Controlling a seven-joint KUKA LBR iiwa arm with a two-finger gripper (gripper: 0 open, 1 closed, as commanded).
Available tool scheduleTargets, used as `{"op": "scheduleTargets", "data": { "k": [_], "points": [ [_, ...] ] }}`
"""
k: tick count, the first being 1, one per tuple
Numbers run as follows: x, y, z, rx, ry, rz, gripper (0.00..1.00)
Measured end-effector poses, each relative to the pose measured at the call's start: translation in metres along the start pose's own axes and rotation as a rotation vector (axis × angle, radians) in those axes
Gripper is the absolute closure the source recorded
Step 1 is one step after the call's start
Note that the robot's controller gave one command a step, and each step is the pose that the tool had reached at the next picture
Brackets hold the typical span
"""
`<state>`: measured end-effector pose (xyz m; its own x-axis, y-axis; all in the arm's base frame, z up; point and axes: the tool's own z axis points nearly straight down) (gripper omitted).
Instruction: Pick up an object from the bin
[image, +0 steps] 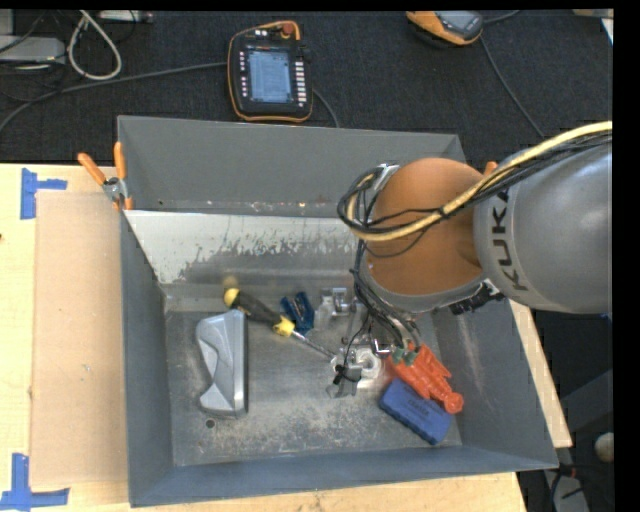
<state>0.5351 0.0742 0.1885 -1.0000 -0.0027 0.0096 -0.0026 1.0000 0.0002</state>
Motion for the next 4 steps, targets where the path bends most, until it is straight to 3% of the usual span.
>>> {"op": "scheduleTargets", "data": {
  "k": [1, 2, 3, 4],
  "points": [
    [-0.002, -0.001, -0.005, -0.001, -0.008, 0.004, 0.0],
    [-0.019, -0.098, 0.118, -0.001, -0.004, 0.085, 0.0],
    [-0.004, -0.092, 0.045, -0.002, -0.016, -0.131, 0.0],
    [-0.009, -0.099, 0.117, -0.001, 0.014, 0.057, 0.0]
  ]
}}
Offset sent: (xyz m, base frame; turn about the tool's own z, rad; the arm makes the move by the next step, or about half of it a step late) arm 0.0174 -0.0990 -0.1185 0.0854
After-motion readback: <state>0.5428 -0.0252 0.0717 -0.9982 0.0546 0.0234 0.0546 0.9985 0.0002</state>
